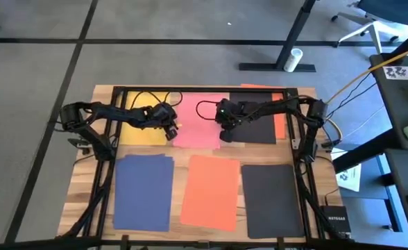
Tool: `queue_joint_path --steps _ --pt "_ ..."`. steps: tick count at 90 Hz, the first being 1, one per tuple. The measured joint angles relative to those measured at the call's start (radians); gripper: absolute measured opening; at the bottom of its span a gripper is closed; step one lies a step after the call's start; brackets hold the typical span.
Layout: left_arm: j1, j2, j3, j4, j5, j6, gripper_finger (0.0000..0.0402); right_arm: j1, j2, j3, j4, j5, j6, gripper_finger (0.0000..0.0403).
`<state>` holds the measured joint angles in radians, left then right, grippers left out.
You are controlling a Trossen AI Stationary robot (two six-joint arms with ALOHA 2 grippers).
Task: Organize paper
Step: Adjust the stacked pink papers on the table
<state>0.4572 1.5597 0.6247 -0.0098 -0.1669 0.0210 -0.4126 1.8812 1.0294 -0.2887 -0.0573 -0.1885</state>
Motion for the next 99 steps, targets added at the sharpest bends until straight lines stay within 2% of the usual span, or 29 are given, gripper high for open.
queue_joint_path --steps 42,55,72,86,99 --pt "-0.001 -0.017 0.0 -0.001 0.0 -0.011 0.0 -0.007 -0.063 -0.001 0.002 0.0 -0.001 0.0" --pt "-0.02 -0.071 0.0 -0.035 0.003 -0.015 0.0 0.008 -0.108 -0.001 -0.075 -0.026 0.0 0.0" --pt "-0.09 -0.107 0.0 -0.162 0.035 -0.016 0.0 0.107 -0.131 -0.001 -0.2 -0.142 0.043 0.0" --pt "-0.142 -0.09 -0.001 -0.198 0.035 -0.034 0.0 0.197 -0.124 -0.001 -0.194 -0.137 0.1 0.0" --pt "-0.15 -0.069 -0.001 -0.186 0.034 -0.043 0.0 0.225 -0.124 0.0 -0.171 -0.097 0.16 0.0"
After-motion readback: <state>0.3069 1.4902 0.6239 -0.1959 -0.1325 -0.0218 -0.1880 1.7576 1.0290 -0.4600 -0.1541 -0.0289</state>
